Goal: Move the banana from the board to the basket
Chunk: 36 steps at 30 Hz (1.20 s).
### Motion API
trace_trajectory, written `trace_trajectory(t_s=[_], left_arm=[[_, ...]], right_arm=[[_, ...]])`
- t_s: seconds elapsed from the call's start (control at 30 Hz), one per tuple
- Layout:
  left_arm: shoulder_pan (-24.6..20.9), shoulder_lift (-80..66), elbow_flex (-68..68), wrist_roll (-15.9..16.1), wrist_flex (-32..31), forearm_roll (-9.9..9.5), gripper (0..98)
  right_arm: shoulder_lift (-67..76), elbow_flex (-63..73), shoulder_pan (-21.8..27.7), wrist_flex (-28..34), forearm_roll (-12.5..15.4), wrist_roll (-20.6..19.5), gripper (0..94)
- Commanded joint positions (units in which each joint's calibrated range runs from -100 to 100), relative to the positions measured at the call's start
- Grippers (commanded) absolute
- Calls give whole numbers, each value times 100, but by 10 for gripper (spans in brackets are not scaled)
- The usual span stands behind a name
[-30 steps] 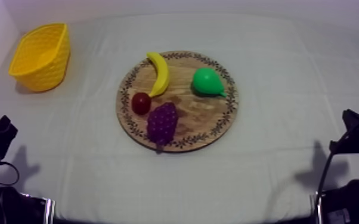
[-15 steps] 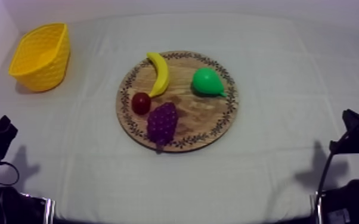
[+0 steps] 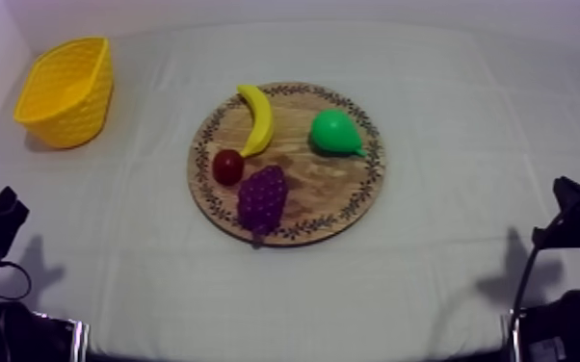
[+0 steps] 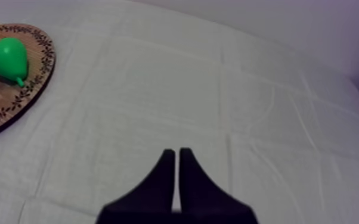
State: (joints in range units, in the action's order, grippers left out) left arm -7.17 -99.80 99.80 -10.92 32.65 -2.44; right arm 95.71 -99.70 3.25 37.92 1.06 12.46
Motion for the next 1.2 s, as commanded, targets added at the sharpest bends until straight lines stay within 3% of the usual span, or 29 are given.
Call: trace_trajectory(t_s=[0.0, 0.47, 0.7, 0.8, 1.17], left_arm=[[61, -2, -2, 172, 0, 3, 0], [511, 112, -89, 583, -165, 107, 0], [758, 1309, -1109, 645, -412, 384, 0], [911, 2071, -1799, 631, -378, 416, 0], [1430, 4915, -4413, 248, -151, 49, 0]], right_arm=[[-4, 3, 4, -1, -1, 3, 6], [-4, 3, 5, -1, -1, -3, 6], [-4, 3, 5, -1, -1, -3, 6], [-4, 3, 5, -1, -1, -3, 6], [-4, 3, 5, -1, -1, -3, 6]])
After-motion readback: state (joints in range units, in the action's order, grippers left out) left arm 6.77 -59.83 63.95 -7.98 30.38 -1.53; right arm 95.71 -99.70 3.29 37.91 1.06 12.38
